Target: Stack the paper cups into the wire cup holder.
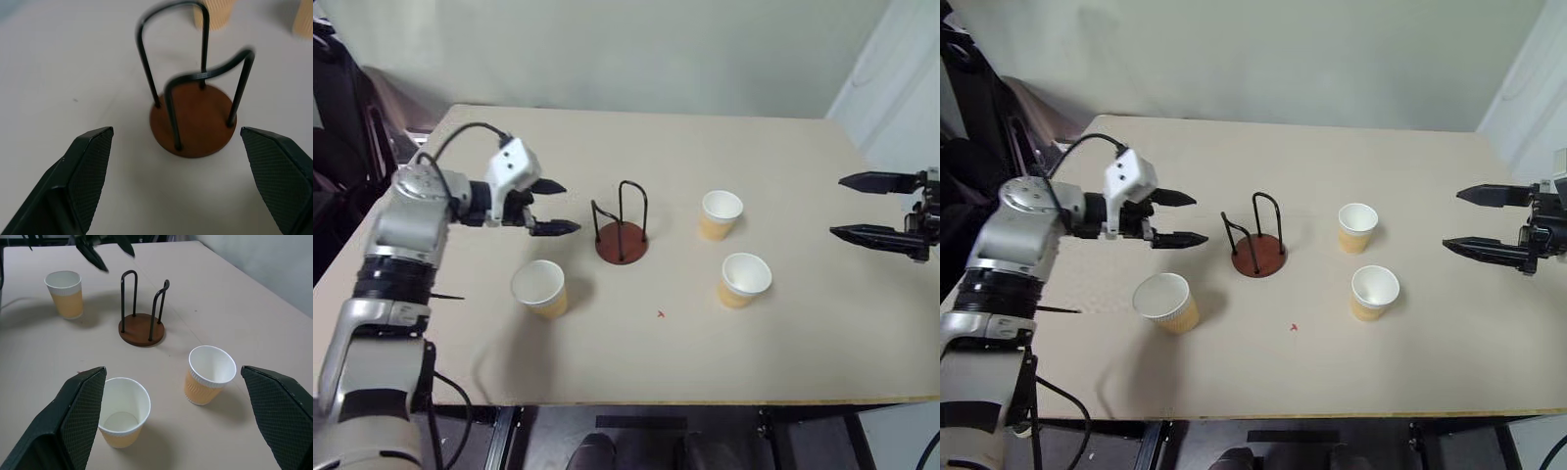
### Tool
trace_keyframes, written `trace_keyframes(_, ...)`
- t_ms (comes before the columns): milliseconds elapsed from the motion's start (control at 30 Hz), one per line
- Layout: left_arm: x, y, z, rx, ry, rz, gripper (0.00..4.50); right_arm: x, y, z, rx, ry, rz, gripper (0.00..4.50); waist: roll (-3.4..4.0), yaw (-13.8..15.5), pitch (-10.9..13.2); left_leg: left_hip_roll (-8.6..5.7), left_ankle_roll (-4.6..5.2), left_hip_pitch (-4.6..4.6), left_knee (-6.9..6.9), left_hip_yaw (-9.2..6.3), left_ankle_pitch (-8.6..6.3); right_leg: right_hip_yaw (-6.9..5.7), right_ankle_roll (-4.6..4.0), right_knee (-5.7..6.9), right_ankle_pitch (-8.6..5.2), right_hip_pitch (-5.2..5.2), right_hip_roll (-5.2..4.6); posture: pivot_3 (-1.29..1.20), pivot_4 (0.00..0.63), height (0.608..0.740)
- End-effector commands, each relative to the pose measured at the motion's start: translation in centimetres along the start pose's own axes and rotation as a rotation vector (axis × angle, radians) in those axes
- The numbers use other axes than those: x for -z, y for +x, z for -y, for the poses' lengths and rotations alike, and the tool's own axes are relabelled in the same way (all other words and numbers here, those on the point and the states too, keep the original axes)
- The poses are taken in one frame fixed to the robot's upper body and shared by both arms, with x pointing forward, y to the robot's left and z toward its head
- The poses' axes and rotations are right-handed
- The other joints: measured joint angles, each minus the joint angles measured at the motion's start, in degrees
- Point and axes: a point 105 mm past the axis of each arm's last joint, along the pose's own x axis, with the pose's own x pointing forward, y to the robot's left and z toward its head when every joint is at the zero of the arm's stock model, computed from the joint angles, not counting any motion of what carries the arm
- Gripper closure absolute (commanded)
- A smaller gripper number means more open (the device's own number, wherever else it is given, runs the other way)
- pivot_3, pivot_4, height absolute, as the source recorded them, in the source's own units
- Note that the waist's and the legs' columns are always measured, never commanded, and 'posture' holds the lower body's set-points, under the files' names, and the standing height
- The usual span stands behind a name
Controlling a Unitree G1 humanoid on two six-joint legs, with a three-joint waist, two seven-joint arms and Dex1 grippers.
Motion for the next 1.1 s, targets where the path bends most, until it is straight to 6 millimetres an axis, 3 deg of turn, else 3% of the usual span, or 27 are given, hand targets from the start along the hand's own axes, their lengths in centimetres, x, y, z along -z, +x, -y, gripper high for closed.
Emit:
trace_keyframes(33,-0.8,0.7,-0.9,-0.046,0.059,-0.001,0.03,-2.3,-0.8,-0.5,0.023,-0.074,0.027,0.0,0.01,0.1,0.0,-0.01,0.0,-0.06,0.0,-0.01,0.0,0.0,0.04,-0.07,0.02,-0.04,-0.01,0.0,0.15,0.74)
trace_keyframes(300,-0.7,4.4,-1.1,-0.081,0.028,0.029,0.03,-2.9,-0.6,-1.6,0.021,-0.082,0.026,0.0,0.01,0.9,0.0,0.21,0.14,-0.53,0.25,-0.14,-0.07,-0.02,0.51,-0.6,0.27,-0.06,-0.02,0.0,0.15,0.74)
trace_keyframes(333,-0.7,4.6,-1.0,-0.078,0.026,0.03,0.2,-2.8,-0.6,-1.7,0.022,-0.08,0.025,0.0,0.01,0.9,0.0,0.2,0.18,-0.56,0.34,-0.14,-0.09,-0.02,0.55,-0.61,0.28,-0.05,-0.03,0.0,0.15,0.74)
trace_keyframes(467,-0.7,5.7,-0.9,-0.087,0.005,0.047,1.33,-2.7,-0.5,-1.7,0.029,-0.073,0.024,0.0,0.01,0.9,0.0,0.19,0.25,-0.59,0.48,-0.11,-0.13,-0.02,0.66,-0.6,0.33,-0.07,-0.03,0.0,0.15,0.74)
trace_keyframes(733,-1.2,7.2,-1.7,-0.18,-0.038,0.09,4.36,-2.4,-0.5,-1.7,0.041,-0.063,0.023,0.0,0.01,1.1,0.0,0.12,0.35,-0.59,0.83,0.04,-0.18,-0.01,0.8,-0.61,0.33,-0.07,-0.03,0.0,0.15,0.74)
trace_keyframes(1000,-1.3,7.2,-1.9,-0.186,-0.049,0.109,4.48,-2.3,-0.7,-1.6,0.051,-0.061,0.022,0.0,0.0,1.5,0.0,-0.41,0.4,-0.53,0.91,0.09,-0.19,0.07,0.9,-0.56,0.33,-0.07,-0.07,0.0,0.15,0.74)
trace_keyframes(1100,-2.3,6.8,-1.8,-0.158,-0.072,0.162,4.48,-2.2,-0.8,-1.6,0.054,-0.06,0.021,0.0,0.01,1.6,0.0,-0.48,0.4,-0.54,0.91,0.08,-0.19,0.06,0.9,-0.55,0.33,-0.08,-0.07,0.0,0.15,0.74)
